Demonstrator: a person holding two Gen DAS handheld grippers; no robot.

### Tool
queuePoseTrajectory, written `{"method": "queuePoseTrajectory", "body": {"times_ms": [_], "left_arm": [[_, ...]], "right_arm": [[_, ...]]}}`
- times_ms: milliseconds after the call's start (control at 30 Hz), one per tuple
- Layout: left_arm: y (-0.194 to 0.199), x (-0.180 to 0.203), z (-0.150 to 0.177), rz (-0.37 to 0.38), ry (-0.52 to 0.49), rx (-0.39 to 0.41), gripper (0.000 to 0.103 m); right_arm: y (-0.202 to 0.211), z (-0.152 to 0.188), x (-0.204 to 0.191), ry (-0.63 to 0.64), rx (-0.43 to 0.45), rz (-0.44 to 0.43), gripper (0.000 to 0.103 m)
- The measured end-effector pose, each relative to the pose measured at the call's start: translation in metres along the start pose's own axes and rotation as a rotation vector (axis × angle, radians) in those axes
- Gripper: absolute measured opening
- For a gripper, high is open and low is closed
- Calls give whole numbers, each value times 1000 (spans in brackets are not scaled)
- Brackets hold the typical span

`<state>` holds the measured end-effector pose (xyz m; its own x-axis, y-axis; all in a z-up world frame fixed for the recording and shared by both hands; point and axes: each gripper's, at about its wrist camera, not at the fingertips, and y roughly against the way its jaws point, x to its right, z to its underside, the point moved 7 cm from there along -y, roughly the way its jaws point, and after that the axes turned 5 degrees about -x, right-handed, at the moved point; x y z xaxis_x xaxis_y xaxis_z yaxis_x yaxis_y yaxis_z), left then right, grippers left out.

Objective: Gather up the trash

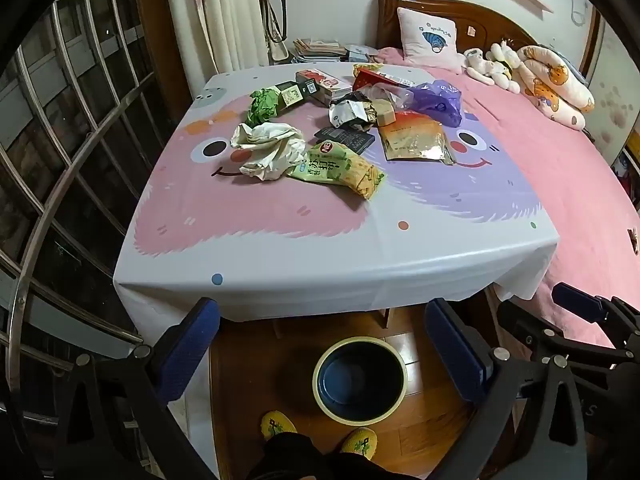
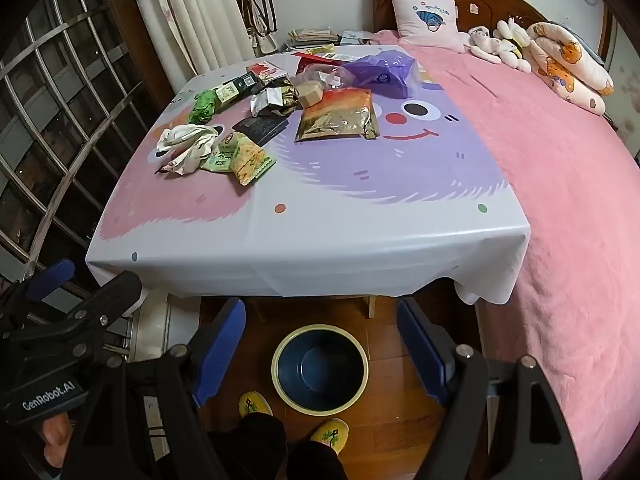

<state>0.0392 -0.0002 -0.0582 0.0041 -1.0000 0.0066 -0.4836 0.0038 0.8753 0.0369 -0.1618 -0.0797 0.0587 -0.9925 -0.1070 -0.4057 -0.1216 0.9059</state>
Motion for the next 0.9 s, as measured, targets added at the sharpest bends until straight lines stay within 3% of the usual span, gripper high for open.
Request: {"method": "queuePoseTrajectory", "body": {"times_ms": [900], "left_arm": [[10,-5,-2,-2,22,24,102]], "right_arm": [[4,-4,-3,8,19,-31,79]]}}
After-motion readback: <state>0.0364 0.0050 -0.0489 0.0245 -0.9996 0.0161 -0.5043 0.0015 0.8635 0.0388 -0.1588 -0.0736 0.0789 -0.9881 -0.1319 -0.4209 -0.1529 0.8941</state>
